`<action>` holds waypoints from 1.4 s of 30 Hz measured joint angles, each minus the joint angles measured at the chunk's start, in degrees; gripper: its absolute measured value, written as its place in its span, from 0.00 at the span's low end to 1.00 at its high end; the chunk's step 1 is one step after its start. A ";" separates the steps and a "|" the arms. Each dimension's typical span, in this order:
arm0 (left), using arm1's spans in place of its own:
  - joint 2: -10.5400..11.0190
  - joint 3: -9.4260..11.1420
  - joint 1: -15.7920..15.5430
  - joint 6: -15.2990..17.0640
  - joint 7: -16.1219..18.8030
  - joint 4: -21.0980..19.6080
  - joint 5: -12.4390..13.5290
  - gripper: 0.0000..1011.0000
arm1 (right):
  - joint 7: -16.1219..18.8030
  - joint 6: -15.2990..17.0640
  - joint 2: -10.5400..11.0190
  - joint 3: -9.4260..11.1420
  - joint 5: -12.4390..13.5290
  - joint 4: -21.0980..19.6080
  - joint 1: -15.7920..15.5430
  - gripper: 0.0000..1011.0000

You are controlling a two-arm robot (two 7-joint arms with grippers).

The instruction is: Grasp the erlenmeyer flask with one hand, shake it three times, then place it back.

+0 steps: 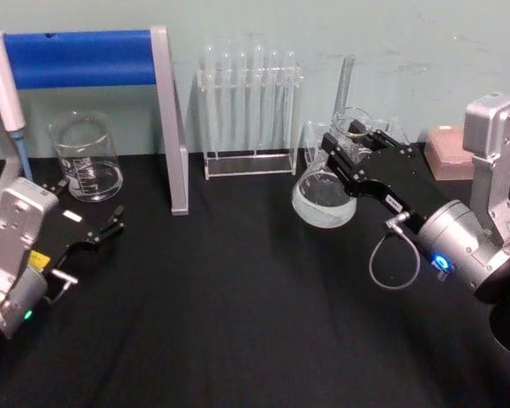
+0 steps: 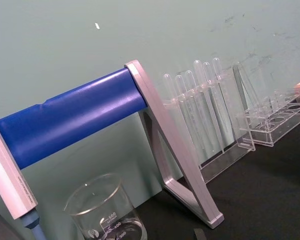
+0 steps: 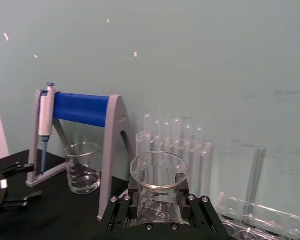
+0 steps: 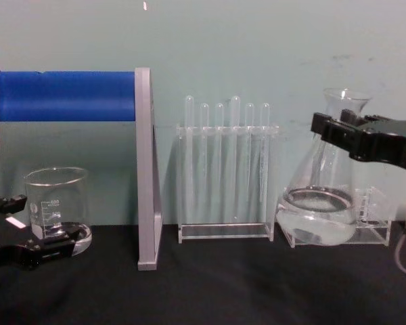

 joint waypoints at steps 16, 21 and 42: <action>0.00 0.00 0.00 0.00 0.00 0.00 0.00 0.99 | 10.32 -0.25 -1.17 -7.66 -1.09 0.96 3.48 0.44; 0.00 0.00 0.00 0.00 0.00 0.00 0.00 0.99 | 13.08 -0.36 -1.34 -10.62 -0.82 1.28 4.86 0.44; 0.00 0.00 0.00 0.00 0.00 0.00 0.00 0.99 | 5.40 -1.86 -0.05 -6.77 -1.01 0.07 2.75 0.45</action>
